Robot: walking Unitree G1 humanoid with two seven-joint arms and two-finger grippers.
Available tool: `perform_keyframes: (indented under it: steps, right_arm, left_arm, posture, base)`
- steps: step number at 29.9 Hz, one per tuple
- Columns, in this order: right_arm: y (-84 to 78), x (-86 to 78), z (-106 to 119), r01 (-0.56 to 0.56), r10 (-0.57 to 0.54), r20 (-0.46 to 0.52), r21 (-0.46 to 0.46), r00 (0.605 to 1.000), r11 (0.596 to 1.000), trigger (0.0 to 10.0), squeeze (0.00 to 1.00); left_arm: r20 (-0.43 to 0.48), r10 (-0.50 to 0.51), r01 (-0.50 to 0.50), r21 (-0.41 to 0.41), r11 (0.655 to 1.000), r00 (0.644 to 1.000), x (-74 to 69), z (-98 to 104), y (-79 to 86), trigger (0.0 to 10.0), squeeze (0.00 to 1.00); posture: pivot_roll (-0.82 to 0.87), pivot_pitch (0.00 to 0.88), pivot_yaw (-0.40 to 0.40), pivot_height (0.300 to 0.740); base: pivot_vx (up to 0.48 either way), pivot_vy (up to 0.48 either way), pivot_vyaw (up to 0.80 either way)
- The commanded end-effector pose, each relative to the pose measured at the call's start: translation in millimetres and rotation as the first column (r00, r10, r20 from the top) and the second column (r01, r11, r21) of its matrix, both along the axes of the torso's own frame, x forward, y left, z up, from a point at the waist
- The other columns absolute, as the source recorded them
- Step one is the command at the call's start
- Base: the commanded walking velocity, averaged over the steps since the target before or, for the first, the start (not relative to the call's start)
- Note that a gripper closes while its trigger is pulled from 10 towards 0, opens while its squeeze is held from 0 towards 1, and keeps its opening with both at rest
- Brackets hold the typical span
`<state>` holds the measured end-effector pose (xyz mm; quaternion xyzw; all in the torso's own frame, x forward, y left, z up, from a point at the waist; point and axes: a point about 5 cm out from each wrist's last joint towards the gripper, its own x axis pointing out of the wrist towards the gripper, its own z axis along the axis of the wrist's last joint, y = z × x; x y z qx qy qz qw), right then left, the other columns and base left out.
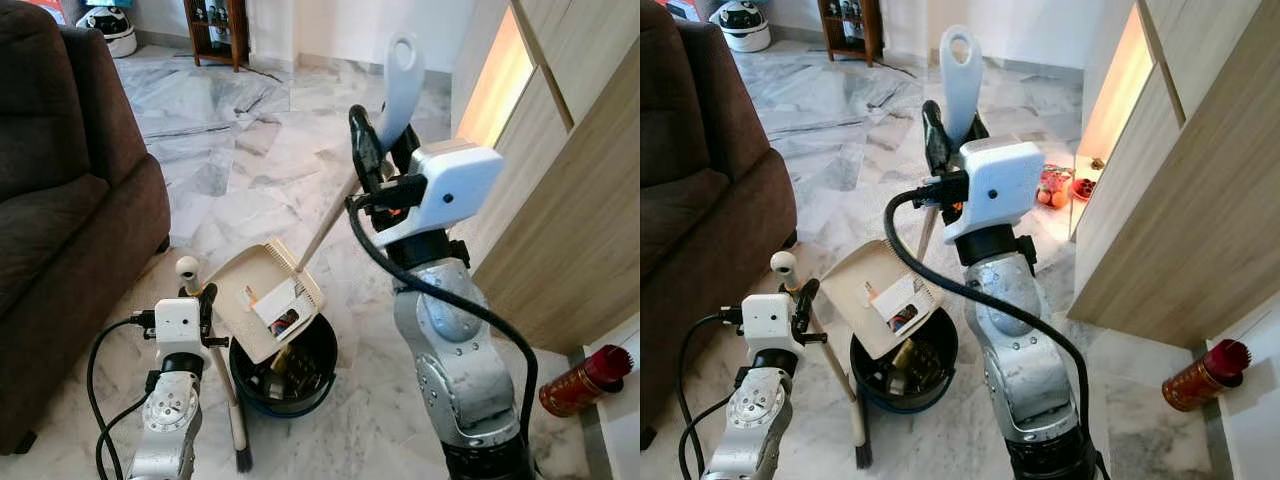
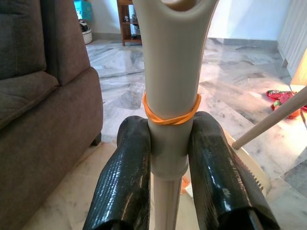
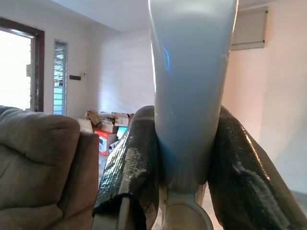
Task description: Sweep floor
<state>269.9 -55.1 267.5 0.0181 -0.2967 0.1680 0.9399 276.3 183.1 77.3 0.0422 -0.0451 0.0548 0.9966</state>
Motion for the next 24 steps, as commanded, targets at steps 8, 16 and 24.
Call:
perform_keyframes:
  steps: [8,16,24]
  right_arm:
    - [21.7,-27.6,14,-0.111,0.14,0.196,-0.148,0.971,0.983,10.0,0.0]
    - [31.6,-35.5,12,-0.137,0.181,0.23,-0.196,0.956,0.971,10.0,0.0]
    - [32.9,-38.4,13,-0.114,0.172,0.27,-0.218,0.948,0.969,10.0,0.0]
  left_arm:
    - [0.041,-0.021,0.019,0.029,0.999,0.999,-0.6,7,-1.3,10.0,0.0]
    - [0.045,-0.036,0.034,0.048,0.998,0.998,-0.4,7,-3.8,10.0,0.0]
    - [0.049,-0.042,0.039,0.057,0.998,0.998,-0.5,8,-4.8,10.0,0.0]
  posture:
    - [0.09,0.125,-0.033,0.74]
    - [0.09,0.126,-0.035,0.74]
    - [0.1,0.127,-0.035,0.74]
  base:
    - [0.0,0.0,0.0]
    - [0.0,0.0,0.0]
    - [0.0,0.0,0.0]
